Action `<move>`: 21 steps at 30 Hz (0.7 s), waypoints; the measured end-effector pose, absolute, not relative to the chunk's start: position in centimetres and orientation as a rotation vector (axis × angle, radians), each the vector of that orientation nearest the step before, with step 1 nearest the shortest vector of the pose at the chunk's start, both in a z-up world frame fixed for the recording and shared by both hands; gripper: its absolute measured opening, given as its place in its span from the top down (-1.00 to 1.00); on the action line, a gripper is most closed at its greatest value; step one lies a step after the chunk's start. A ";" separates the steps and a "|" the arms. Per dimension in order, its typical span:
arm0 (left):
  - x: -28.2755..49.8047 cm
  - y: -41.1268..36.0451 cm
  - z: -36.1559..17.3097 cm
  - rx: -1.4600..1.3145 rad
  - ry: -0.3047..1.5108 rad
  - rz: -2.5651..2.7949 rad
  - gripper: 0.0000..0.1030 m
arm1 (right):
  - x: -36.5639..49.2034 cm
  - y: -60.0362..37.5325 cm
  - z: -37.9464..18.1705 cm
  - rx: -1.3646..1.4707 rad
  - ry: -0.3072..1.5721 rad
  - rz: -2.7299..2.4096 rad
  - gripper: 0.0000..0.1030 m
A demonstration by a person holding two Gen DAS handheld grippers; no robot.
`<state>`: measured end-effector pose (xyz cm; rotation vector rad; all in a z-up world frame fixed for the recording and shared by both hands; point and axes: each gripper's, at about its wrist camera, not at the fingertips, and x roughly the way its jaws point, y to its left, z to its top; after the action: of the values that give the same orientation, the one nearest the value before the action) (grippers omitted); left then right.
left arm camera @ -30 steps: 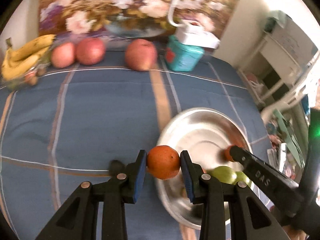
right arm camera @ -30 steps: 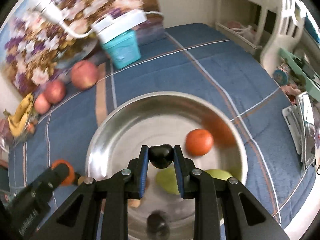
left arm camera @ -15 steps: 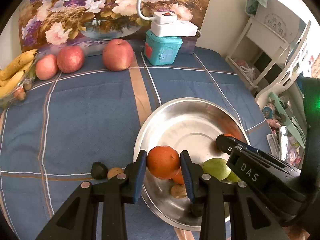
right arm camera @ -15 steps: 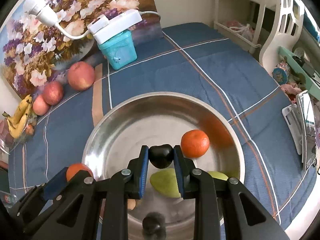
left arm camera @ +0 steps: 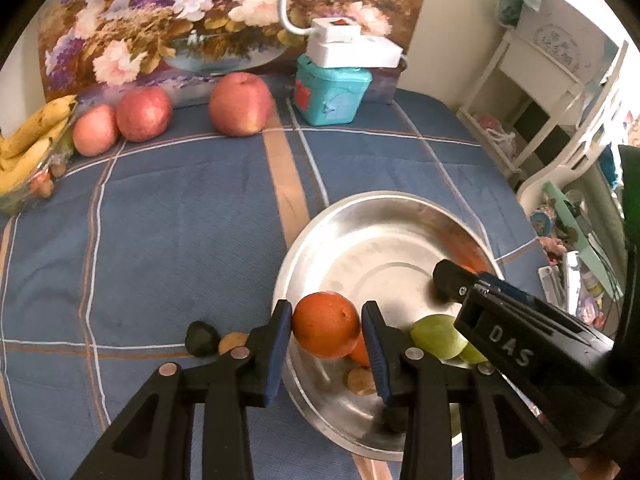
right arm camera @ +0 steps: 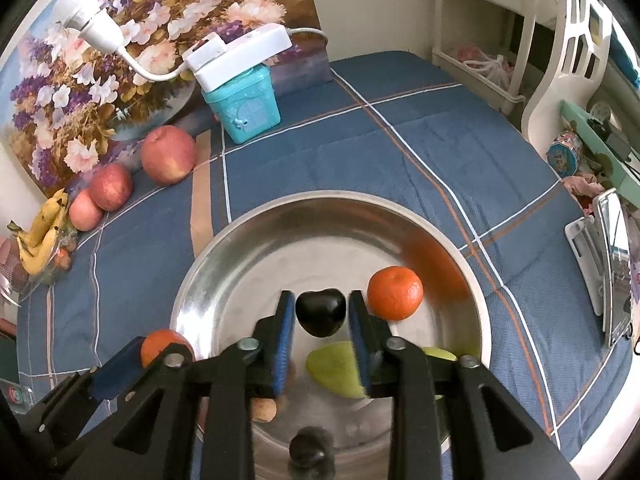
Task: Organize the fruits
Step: 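Release the tangerine into the steel plate with the left gripper while the right releases the plum, then withdraw both grippers from the plate toward the last plum and kiwi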
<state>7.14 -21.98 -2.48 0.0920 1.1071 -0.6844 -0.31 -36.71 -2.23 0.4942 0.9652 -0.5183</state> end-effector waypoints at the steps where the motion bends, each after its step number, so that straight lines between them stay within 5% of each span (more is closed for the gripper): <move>1: 7.2 -21.9 -2.6 0.088 1.111 -0.684 -0.04 | -0.4 -36.8 -2.3 0.503 0.965 -0.518 -0.20; 10: 7.4 -21.8 -2.8 0.085 1.126 -0.671 -0.11 | -0.4 -37.0 -2.5 0.528 0.971 -0.519 -0.25; 21: 11.2 -15.9 -4.0 -0.032 1.217 -0.430 -0.49 | -0.1 -36.9 -2.9 0.521 0.998 -0.515 -0.28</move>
<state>11.24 -15.87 -4.00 -0.0318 1.2166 -0.4298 -0.12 -36.91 -2.87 0.5211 0.9985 -0.5147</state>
